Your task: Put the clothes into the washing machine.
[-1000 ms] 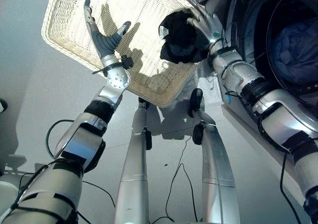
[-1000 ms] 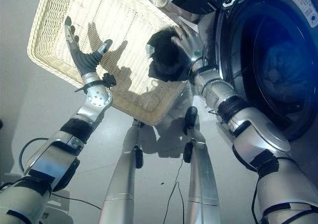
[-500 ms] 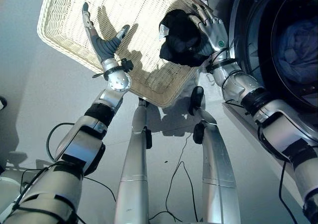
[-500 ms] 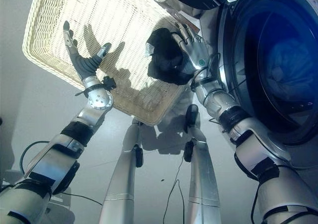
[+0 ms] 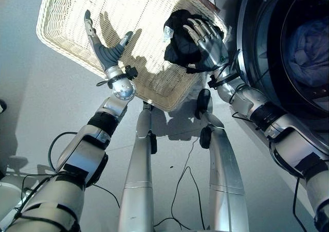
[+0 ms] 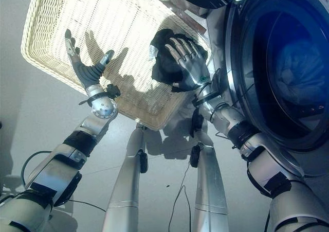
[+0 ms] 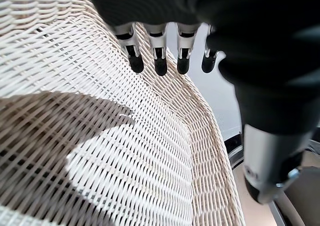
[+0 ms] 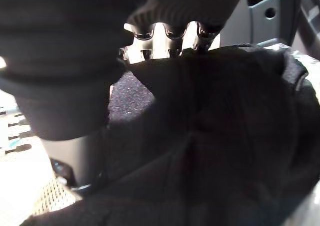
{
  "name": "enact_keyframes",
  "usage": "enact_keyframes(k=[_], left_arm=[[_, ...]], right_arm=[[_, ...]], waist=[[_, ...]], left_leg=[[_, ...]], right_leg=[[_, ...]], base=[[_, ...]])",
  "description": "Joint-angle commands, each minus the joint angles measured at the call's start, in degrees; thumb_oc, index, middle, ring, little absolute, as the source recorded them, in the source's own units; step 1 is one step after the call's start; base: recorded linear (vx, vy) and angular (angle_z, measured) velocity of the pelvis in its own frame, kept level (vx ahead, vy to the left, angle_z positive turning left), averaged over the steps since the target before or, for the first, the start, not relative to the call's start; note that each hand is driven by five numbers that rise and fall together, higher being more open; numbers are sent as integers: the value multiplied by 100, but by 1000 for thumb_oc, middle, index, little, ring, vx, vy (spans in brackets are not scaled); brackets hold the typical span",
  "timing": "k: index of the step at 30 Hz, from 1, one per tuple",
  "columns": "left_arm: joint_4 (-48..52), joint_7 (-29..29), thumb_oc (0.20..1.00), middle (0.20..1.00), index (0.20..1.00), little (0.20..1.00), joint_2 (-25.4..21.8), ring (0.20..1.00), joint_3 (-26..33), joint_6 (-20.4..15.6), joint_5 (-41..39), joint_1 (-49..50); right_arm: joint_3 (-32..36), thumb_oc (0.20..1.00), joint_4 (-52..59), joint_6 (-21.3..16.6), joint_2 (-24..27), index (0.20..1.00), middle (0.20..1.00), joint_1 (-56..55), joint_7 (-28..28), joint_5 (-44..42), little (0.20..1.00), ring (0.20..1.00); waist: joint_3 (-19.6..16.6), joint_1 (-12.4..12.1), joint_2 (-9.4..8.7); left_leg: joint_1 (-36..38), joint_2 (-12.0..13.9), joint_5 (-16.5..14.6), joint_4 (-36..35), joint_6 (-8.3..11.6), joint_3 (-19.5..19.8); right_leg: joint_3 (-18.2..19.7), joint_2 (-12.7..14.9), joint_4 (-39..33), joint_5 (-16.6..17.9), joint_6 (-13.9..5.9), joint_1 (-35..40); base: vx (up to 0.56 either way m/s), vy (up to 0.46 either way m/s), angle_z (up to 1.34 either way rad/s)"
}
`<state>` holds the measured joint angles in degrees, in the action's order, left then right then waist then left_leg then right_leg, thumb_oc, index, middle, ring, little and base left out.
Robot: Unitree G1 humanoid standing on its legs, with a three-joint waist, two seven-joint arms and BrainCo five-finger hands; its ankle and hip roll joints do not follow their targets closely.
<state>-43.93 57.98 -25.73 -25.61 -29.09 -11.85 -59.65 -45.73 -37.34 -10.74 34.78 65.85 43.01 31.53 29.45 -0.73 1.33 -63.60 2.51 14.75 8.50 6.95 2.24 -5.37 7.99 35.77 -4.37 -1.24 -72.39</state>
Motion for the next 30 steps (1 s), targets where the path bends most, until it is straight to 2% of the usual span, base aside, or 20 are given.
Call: enact_keyframes(k=[1, 2, 6, 7, 13, 14, 17, 18, 19, 20, 30], left_arm=[[-56, 138, 1000, 1000, 1000, 1000, 56, 1000, 426, -288, 305, -251], [-41, 127, 1000, 1000, 1000, 1000, 59, 1000, 413, -270, 291, -261], [-17, 119, 1000, 1000, 1000, 1000, 64, 1000, 344, -230, 246, -294], [-72, 78, 1000, 1000, 1000, 1000, 64, 1000, 300, -240, 194, -351], [-249, -75, 1000, 1000, 1000, 1000, 80, 1000, 238, -265, 74, -532], [-275, -110, 1000, 1000, 1000, 1000, 97, 1000, 235, -255, 56, -571], [-307, -99, 1000, 1000, 1000, 1000, 171, 1000, 231, -243, 86, -619], [-297, -73, 1000, 1000, 1000, 1000, 193, 1000, 216, -231, 90, -624], [-293, -52, 1000, 1000, 1000, 1000, 205, 1000, 201, -235, 90, -630], [-300, -37, 1000, 1000, 1000, 1000, 223, 1000, 193, -242, 101, -635], [-333, -35, 1000, 1000, 1000, 1000, 261, 1000, 184, -345, 120, -631]], right_arm=[[-328, 1000, 163, -311, 92, 1000, 1000, 182, -120, 177, 1000, 1000], [-389, 1000, 114, -225, 84, 1000, 1000, 204, -357, 80, 1000, 1000], [-514, 1000, -78, 52, 65, 1000, 1000, 253, -627, -8, 1000, 1000], [-593, 1000, -286, 333, 29, 1000, 1000, 357, -758, -107, 1000, 1000], [-670, 1000, -1138, 963, -201, 1000, 1000, 711, -1028, -225, 1000, 1000], [-676, 1000, -1404, 1382, -285, 1000, 1000, 811, -1308, -264, 1000, 1000], [-687, 1000, -1859, 1833, -407, 1000, 1000, 879, -1717, -289, 1000, 1000], [-682, 878, -1948, 1939, -441, 878, 878, 894, -1848, -245, 878, 878], [-692, 354, -2015, 2065, -460, 354, 354, 909, -1945, -216, 354, 354], [-688, 200, -2110, 2120, -495, 200, 200, 926, -2020, -174, 200, 200], [-571, 200, -2334, 2076, -582, 200, 200, 973, -2005, -29, 200, 200]], waist=[[34, 94, 117], [34, 81, 116], [34, 53, 117], [34, 35, 120], [34, -30, 154], [34, -54, 170], [34, -75, 197], [34, -81, 205], [34, -87, 214], [34, -91, 224], [34, -109, 276]], left_leg=[[-88, -391, -895, 894, -51, -133], [-80, -388, -888, 882, -52, -130], [-85, -383, -865, 879, -52, -124], [-92, -383, -859, 890, -49, -122], [-112, -396, -840, 891, -43, -110], [-109, -391, -828, 876, -38, -110], [-94, -383, -811, 854, -49, -126], [-84, -380, -801, 844, -55, -130], [-91, -380, -791, 840, -62, -136], [-95, -386, -789, 843, -68, -137], [-75, -406, -736, 806, -84, -146]], right_leg=[[-168, -296, -1420, 787, -691, 666], [-180, -290, -1430, 788, -690, 680], [-212, -280, -1419, 793, -683, 685], [-226, -271, -1415, 800, -682, 686], [-263, -255, -1447, 852, -682, 673], [-273, -247, -1463, 862, -681, 681], [-290, -239, -1482, 885, -663, 687], [-294, -240, -1482, 894, -656, 692], [-295, -242, -1479, 898, -649, 683], [-294, -242, -1481, 912, -646, 675], [-285, -246, -1497, 967, -635, 675]], base=[[0, 0, 0], [0, 0, 0], [1, -8, 0], [0, 0, 0], [1, -6, 0], [0, 0, 0], [0, 0, 0], [0, 0, 0], [0, 0, 0], [0, 0, 0], [0, 0, 0]])
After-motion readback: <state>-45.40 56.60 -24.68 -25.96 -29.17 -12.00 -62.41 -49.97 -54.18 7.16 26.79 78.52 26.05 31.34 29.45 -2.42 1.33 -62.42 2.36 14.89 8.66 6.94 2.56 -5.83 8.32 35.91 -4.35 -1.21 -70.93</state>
